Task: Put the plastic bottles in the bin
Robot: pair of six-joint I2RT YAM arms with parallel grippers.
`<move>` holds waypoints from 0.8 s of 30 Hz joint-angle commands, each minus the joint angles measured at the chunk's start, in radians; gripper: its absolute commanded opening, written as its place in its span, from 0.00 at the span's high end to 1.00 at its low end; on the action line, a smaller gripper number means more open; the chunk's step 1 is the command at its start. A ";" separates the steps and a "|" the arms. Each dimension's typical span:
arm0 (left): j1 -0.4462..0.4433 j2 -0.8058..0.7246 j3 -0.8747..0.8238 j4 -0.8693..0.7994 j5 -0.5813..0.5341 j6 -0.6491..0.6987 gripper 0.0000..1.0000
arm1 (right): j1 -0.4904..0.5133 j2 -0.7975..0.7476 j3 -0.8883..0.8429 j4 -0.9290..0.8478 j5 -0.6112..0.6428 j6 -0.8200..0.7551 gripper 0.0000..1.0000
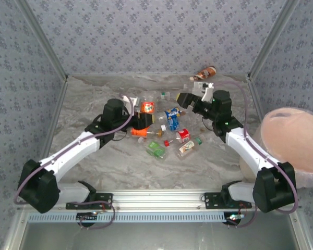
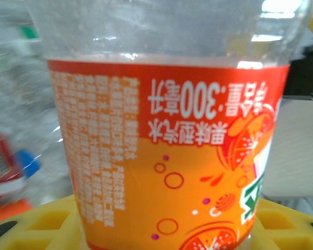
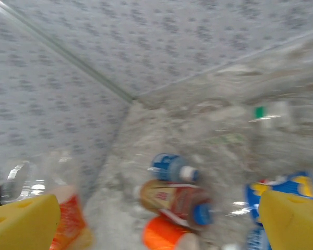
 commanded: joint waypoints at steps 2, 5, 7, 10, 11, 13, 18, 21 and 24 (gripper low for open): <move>-0.006 0.081 0.064 0.219 0.259 0.009 0.48 | 0.032 0.044 0.049 0.195 -0.212 0.162 0.00; -0.009 0.140 0.099 0.307 0.352 -0.031 0.48 | 0.048 0.065 0.059 0.249 -0.253 0.174 0.00; -0.015 0.167 0.119 0.332 0.381 -0.041 0.48 | 0.056 0.074 0.073 0.213 -0.248 0.157 0.00; -0.033 0.195 0.148 0.333 0.411 -0.035 0.48 | 0.074 0.084 0.092 0.163 -0.247 0.107 0.00; -0.038 0.203 0.155 0.330 0.418 -0.033 0.48 | 0.080 0.086 0.096 0.161 -0.252 0.097 0.00; -0.046 0.216 0.164 0.324 0.418 -0.030 0.48 | 0.091 0.092 0.105 0.150 -0.260 0.080 0.00; -0.051 0.234 0.175 0.325 0.414 -0.038 0.48 | 0.103 0.095 0.146 0.033 -0.260 -0.003 0.17; -0.052 0.237 0.175 0.325 0.404 -0.040 0.48 | 0.103 0.091 0.159 -0.016 -0.261 -0.030 0.26; -0.051 0.240 0.182 0.310 0.404 -0.040 0.48 | 0.104 0.087 0.160 -0.029 -0.251 -0.042 0.36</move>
